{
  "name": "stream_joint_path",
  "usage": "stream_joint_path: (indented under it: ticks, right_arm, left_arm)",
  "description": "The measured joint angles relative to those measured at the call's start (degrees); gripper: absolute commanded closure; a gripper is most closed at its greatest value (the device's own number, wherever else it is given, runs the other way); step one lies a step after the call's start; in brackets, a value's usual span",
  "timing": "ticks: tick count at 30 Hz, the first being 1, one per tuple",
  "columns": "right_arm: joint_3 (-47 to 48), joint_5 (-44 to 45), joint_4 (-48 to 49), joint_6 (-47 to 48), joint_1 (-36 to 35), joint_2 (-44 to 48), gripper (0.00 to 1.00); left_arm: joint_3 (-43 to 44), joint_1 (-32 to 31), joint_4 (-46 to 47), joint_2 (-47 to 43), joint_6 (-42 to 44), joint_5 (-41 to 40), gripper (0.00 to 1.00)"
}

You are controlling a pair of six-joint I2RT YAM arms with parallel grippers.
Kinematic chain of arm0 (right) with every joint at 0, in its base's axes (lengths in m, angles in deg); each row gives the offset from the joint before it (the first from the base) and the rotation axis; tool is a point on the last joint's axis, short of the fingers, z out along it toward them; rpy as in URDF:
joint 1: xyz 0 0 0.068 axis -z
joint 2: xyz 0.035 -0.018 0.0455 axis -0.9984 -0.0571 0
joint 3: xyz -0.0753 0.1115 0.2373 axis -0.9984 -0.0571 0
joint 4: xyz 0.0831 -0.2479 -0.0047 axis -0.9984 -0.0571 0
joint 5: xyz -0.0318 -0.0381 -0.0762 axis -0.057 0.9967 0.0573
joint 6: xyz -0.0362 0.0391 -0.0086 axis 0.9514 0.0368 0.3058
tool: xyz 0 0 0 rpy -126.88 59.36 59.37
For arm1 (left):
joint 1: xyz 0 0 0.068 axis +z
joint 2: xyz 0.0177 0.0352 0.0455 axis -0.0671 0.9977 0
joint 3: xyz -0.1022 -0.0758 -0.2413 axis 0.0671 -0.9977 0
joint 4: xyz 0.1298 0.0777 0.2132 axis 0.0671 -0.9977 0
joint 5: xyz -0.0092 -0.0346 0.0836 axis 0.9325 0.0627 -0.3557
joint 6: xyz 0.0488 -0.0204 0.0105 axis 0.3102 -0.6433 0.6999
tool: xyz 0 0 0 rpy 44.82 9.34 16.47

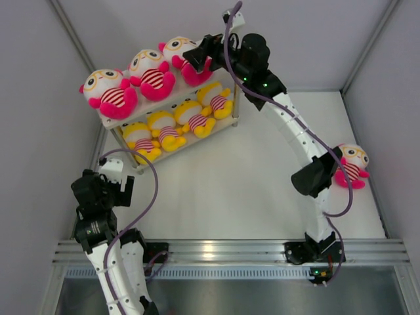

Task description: Place and organize the stuffed toys onto the shelf

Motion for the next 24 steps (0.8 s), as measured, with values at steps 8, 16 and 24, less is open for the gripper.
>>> stream_joint_path:
  ticks: [8,16,24]
  right_arm:
    - [-4.74,-0.02,-2.43,0.5,2.1,4.28,0.21]
    - [-31.89,10.14,-11.3,4.68,15.13,31.95,0.15]
    - [-72.52,19.89,-8.11,-4.2,44.19,47.15,0.14]
  left_arm:
    - [-0.11,-0.26,0.0,0.0,0.24,-0.42,0.01]
    - [-0.13,-0.52,0.0,0.0,0.63,-1.73,0.01]
    - [-0.13,-2.14,0.0,0.02,0.59,-1.64,0.01]
